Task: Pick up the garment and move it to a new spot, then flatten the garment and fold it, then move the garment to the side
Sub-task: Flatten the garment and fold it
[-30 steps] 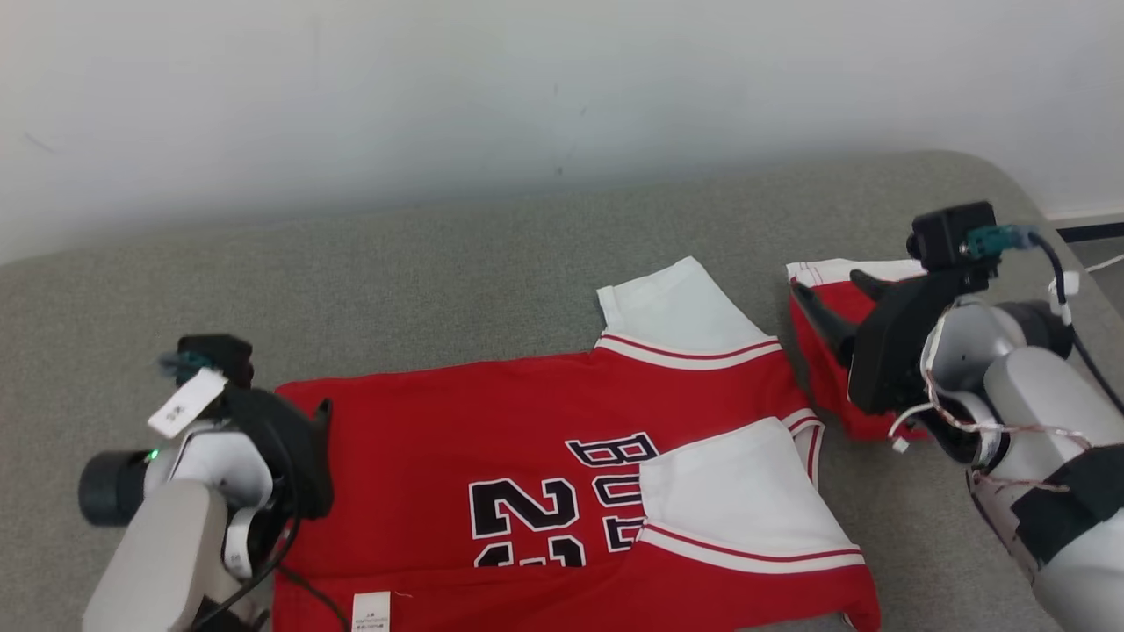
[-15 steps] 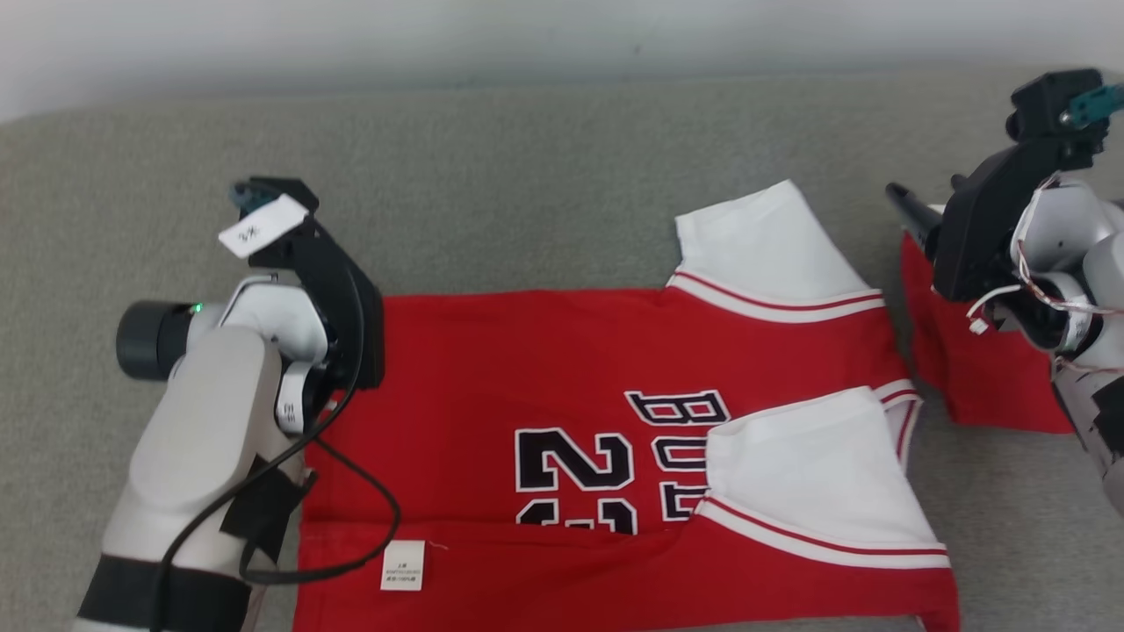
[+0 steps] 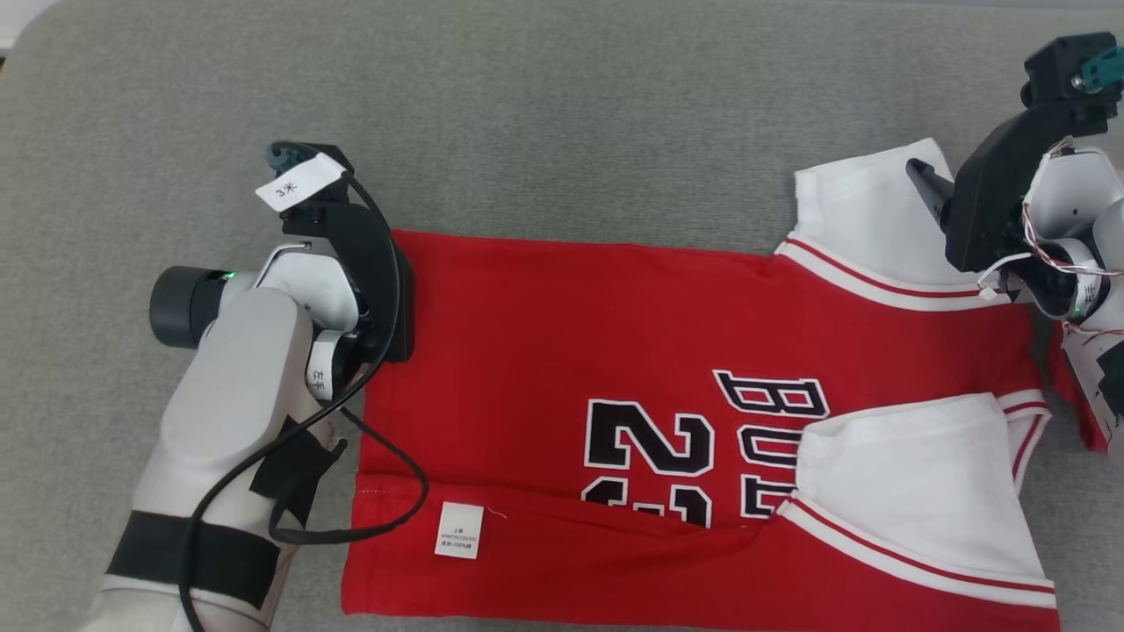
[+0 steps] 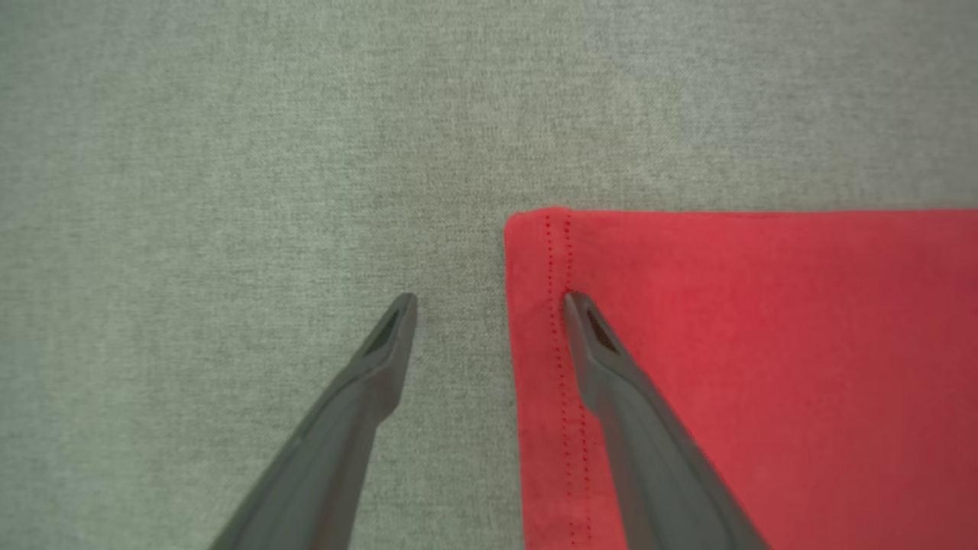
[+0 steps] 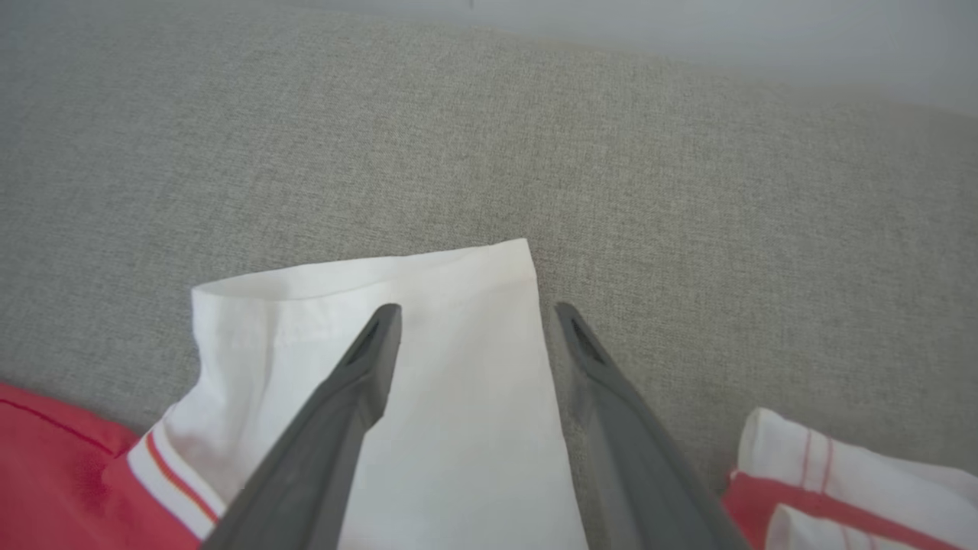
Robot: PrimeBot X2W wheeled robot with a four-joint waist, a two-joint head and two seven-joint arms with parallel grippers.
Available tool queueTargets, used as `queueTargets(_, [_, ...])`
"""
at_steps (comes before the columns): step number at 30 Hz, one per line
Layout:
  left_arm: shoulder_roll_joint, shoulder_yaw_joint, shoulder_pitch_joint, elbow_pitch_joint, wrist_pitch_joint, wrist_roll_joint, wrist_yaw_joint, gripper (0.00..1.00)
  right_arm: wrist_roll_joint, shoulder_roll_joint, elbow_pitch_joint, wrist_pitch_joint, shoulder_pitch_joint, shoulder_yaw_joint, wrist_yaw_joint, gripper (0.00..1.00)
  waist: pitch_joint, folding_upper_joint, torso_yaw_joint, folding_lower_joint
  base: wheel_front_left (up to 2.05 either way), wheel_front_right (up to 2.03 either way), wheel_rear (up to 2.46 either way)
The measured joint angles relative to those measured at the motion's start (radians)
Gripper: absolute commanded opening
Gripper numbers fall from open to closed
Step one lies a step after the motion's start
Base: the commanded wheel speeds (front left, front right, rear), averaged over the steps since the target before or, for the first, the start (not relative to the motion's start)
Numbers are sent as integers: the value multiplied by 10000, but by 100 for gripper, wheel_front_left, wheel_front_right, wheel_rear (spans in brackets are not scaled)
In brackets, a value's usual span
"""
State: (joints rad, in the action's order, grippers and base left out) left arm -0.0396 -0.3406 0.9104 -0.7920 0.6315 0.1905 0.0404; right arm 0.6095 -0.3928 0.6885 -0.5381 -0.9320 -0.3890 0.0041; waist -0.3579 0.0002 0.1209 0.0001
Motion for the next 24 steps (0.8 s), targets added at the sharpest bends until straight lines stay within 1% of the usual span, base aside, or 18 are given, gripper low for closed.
queueTargets(3, [65, -17, 40, -56, -165, 123, -73, 100, -50, 23, 230, 2, -126, -25, 17, 100, -77, 0, 149, -1, 0, 0, 0])
queueTargets(5, [96, -38, 167, -107, -196, 176, -142, 100, -130, -79, 337, 4, -199, -13, 17, 100, -114, 0, 217, -1, 0, 0, 0])
queueTargets(10, [113, -115, 391, -161, -403, 334, -142, 100, -157, -290, 633, 27, -234, 46, -35, 100, -266, 0, 344, -1, 0, 0, 0])
queueTargets(13, [125, -196, 413, -198, -525, 399, -157, 100, -161, -280, 846, 96, -304, 67, -40, 100, -387, 0, 400, -1, 0, 0, 0])
queueTargets(17, [128, -276, 589, -245, -704, 750, -309, 100, -186, -291, 1022, 290, -448, 128, -50, 100, -517, 0, 473, -1, 0, 0, 0])
queueTargets(21, [134, -802, 614, -15, -823, 1371, -330, 100, -211, -259, 1336, 458, -573, 159, -58, 100, -569, -1, 535, -1, 0, 0, 0])
queueTargets(24, [136, -1118, 614, 111, -869, 1659, -322, 100, -221, -196, 1515, 543, -776, 144, -138, 100, -569, -1, 538, -2, 0, 0, 0])
